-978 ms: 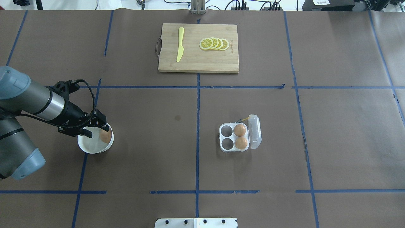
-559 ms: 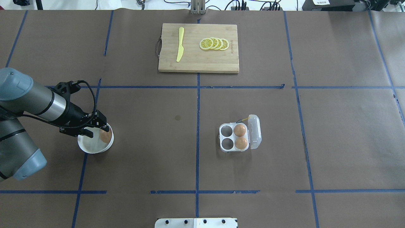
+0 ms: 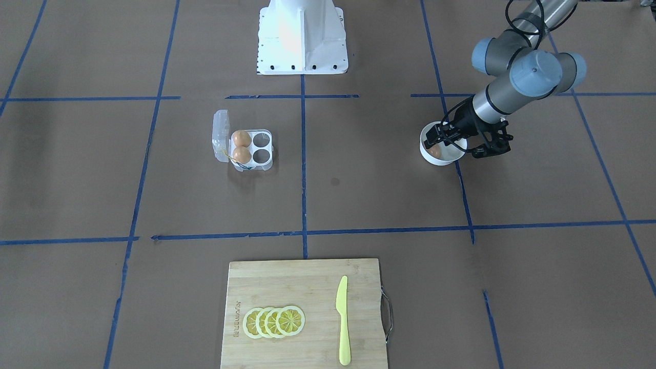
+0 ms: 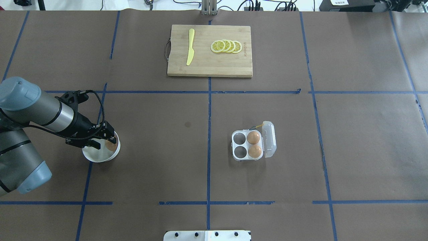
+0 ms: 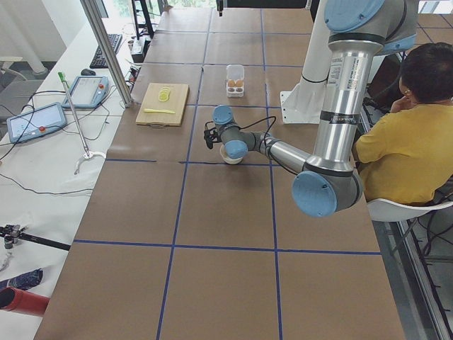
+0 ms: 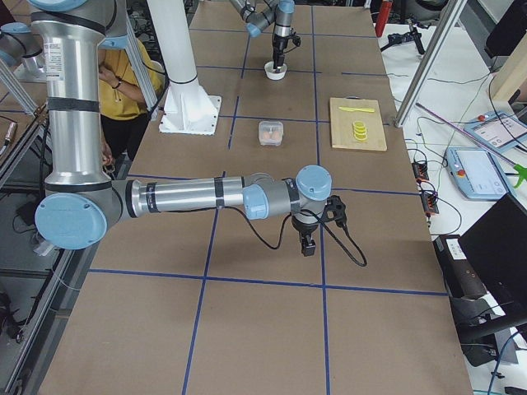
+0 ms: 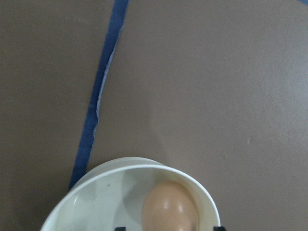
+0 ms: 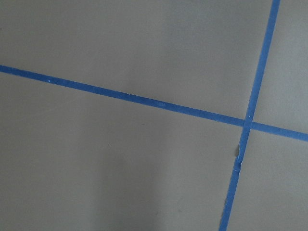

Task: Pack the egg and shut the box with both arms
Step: 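Lower the left gripper into the bowl and close on the brown egg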

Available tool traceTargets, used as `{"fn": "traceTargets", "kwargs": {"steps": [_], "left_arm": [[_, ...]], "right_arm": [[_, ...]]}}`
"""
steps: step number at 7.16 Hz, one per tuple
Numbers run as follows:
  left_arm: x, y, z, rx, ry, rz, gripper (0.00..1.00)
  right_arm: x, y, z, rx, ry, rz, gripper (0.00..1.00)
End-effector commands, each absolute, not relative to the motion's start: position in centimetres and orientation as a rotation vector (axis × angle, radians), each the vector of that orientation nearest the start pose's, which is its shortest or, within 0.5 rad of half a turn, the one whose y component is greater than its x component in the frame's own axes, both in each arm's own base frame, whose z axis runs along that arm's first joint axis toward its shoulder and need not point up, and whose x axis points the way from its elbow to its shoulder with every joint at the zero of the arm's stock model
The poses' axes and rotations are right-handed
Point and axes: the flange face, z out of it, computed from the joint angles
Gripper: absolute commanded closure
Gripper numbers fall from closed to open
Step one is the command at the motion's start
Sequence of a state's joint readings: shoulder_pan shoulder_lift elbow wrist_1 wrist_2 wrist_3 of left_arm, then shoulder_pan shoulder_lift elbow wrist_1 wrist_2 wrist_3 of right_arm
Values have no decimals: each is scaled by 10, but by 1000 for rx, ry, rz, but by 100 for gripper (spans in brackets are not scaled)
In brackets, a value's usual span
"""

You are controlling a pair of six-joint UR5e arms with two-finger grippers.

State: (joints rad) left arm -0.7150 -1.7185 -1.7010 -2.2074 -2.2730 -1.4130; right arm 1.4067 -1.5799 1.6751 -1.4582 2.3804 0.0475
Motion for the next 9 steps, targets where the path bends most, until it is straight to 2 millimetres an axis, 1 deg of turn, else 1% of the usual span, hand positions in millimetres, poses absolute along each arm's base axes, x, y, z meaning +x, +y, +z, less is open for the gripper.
{"fn": "traceTargets", "kwargs": {"steps": [1, 3, 4, 5, 6, 7, 8, 9], "left_arm": [[381, -422, 446, -219, 1058, -184, 35], [390, -422, 449, -195, 1043, -190, 36], [391, -423, 447, -193, 1045, -189, 43], [391, -423, 447, -192, 1045, -190, 54], [392, -422, 448, -195, 1042, -191, 54], [392, -422, 448, -195, 1043, -192, 81], [389, -421, 439, -192, 1059, -184, 100], [380, -419, 434, -181, 1069, -185, 100]], "right_arm": [[-21, -502, 601, 102, -822, -190, 0], [-21, -503, 602, 101, -822, -190, 0], [-21, -504, 602, 102, -822, -190, 0], [-22, -505, 601, 104, -824, -191, 0], [-21, -505, 601, 104, -822, -191, 0], [-21, -505, 601, 104, -822, -191, 0], [-22, -506, 600, 105, -822, -192, 0], [-22, -506, 599, 107, -823, -192, 0]]}}
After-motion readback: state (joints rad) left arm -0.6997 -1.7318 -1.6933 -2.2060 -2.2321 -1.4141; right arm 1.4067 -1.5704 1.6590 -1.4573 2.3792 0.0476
